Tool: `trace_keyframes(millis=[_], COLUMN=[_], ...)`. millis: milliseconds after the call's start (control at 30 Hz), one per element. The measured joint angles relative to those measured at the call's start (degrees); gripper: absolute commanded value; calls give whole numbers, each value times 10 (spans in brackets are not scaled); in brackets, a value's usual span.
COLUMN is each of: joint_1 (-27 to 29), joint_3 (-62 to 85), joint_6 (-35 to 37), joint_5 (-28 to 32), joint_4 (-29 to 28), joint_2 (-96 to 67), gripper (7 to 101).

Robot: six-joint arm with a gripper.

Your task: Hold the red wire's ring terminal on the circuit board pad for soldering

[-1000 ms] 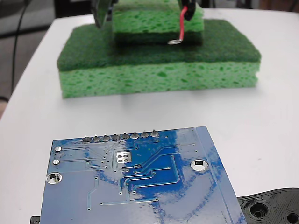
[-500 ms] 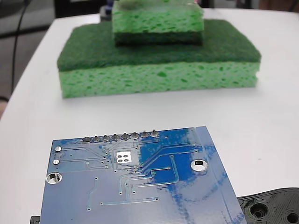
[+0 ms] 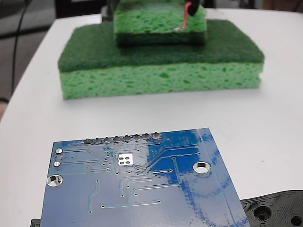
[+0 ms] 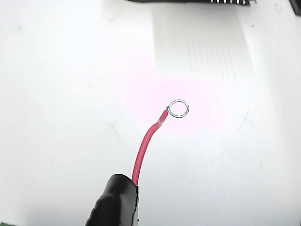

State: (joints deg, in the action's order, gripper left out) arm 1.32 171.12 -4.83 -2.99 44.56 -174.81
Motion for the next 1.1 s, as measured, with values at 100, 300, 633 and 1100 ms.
trace_keyframes(millis=[100, 300, 633, 1100], joint_1=[0, 3, 4, 4], joint_3=[7, 8, 8, 8], joint_6=[-4, 0, 0, -1], joint_5=[0, 0, 0, 0], joint_4=[-2, -2, -2, -2], joint_2=[0, 0, 0, 0], gripper=[1003, 1003, 1003, 1003])
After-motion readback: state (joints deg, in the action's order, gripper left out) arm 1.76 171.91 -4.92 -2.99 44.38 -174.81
